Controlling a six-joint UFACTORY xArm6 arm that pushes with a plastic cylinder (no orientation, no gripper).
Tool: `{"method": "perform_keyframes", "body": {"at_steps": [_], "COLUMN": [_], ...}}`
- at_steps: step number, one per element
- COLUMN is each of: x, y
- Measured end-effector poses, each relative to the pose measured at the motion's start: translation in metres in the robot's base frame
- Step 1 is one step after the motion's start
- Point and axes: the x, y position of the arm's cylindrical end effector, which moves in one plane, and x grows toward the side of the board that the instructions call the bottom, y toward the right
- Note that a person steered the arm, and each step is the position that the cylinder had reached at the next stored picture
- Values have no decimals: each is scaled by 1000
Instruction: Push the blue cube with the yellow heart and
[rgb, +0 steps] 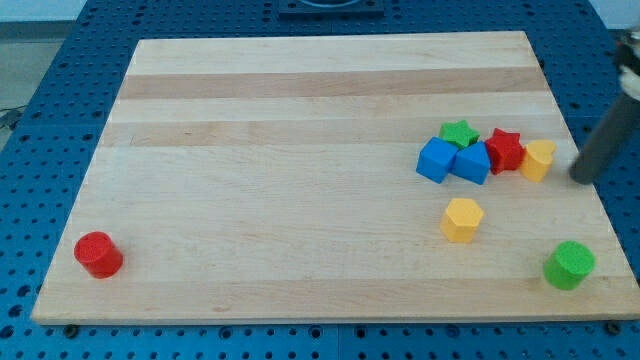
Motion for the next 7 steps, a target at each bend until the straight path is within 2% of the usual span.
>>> {"method": "perform_keyframes", "body": {"at_steps": [1, 2, 3, 4, 5, 6, 7], "x": [-38, -52, -52, -45, -45, -30, -29], "y": [-63, -97, -97, -138, -138, -176, -181]}}
